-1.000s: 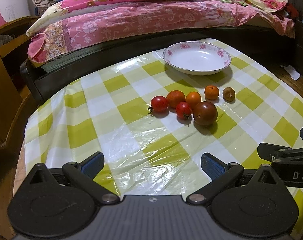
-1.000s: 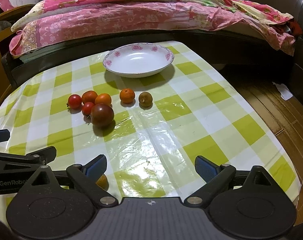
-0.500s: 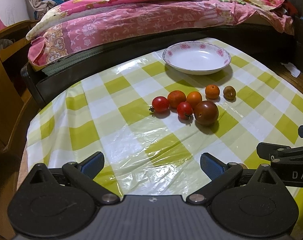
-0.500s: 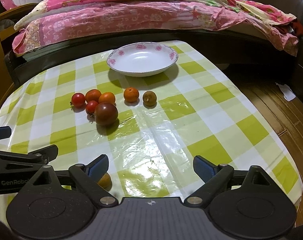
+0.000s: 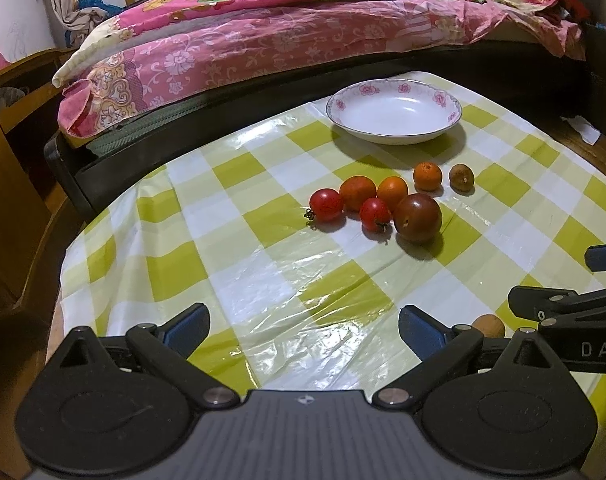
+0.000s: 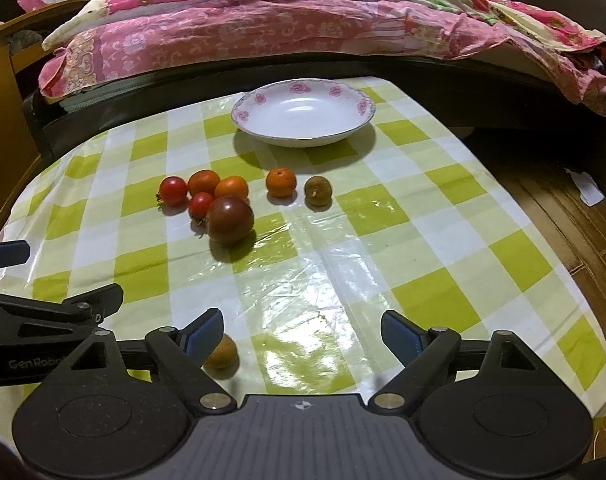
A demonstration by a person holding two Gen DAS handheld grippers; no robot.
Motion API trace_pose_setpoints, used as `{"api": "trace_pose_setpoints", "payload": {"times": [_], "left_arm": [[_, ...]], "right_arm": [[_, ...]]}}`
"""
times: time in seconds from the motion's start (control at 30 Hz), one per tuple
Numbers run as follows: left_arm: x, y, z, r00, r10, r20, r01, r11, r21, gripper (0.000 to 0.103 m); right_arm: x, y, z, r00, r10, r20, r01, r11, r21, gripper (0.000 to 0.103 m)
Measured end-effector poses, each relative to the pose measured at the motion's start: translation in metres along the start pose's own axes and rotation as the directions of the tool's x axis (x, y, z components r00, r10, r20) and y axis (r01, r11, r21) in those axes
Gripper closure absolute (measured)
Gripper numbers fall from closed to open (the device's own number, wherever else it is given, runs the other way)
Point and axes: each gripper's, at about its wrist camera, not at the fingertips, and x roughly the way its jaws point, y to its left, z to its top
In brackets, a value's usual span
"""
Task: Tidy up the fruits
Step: 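Move both tools toward the fruits, right tool toward a small brown fruit, then close the right tool on the small brown round fruit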
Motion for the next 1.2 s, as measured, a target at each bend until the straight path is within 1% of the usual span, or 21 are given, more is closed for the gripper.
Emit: {"api": "trace_pose_setpoints", "payload": {"times": [0.23, 0.33, 0.6, 0.73, 0.8, 0.87, 0.9, 1.0, 1.07, 1.13, 1.2], "left_arm": [[-0.001, 0.003, -0.005, 1.000, 0.001, -0.006, -0.001, 1.000, 0.025, 0.000], [0.000, 0.006, -0.006, 1.000, -0.009, -0.013, 0.010, 1.000, 0.021, 0.000], [0.002, 0.009, -0.007, 0.999, -0.034, -0.018, 0.035, 0.999, 0.023, 0.000], [0.004, 0.008, -0.007, 0.999, -0.038, -0.019, 0.039, 0.999, 0.031, 0.000], [0.005, 0.008, -0.006, 0.999, -0.043, -0.022, 0.044, 0.999, 0.031, 0.000], [0.006, 0.007, -0.005, 0.999, -0.044, -0.023, 0.045, 0.998, 0.036, 0.000], [0.007, 0.006, -0.004, 0.999, -0.042, -0.021, 0.043, 0.998, 0.042, 0.000], [0.008, 0.004, 0.001, 0.999, -0.048, -0.012, 0.049, 0.997, 0.054, 0.000], [0.009, 0.001, 0.005, 0.998, -0.062, -0.006, 0.062, 0.996, 0.063, 0.003], [0.010, -0.003, 0.013, 0.996, -0.085, -0.008, 0.085, 0.994, 0.065, 0.007], [0.011, -0.007, 0.022, 0.993, -0.114, -0.013, 0.115, 0.992, 0.059, 0.008]], "right_arm": [[0.004, 0.005, -0.002, 0.998, 0.060, -0.028, -0.060, 0.998, -0.024, 0.031], [0.007, 0.008, -0.003, 0.997, 0.070, -0.041, -0.072, 0.996, -0.046, 0.032], [0.017, 0.019, -0.009, 0.987, 0.126, -0.100, -0.136, 0.986, -0.094, 0.046], [0.025, 0.024, -0.011, 0.981, 0.142, -0.131, -0.157, 0.981, -0.111, 0.059], [0.025, 0.027, -0.011, 0.983, 0.142, -0.118, -0.157, 0.979, -0.131, 0.064], [0.025, 0.027, -0.010, 0.981, 0.155, -0.121, -0.171, 0.976, -0.136, 0.078], [0.026, 0.027, -0.010, 0.979, 0.163, -0.126, -0.180, 0.975, -0.133, 0.082], [0.024, 0.025, -0.008, 0.979, 0.162, -0.125, -0.178, 0.974, -0.138, 0.082], [0.023, 0.021, -0.005, 0.979, 0.165, -0.119, -0.180, 0.976, -0.124, 0.082], [0.020, 0.014, 0.001, 0.980, 0.165, -0.114, -0.177, 0.978, -0.108, 0.082], [0.017, 0.006, 0.009, 0.982, 0.157, -0.104, -0.167, 0.982, -0.092, 0.082]]}}
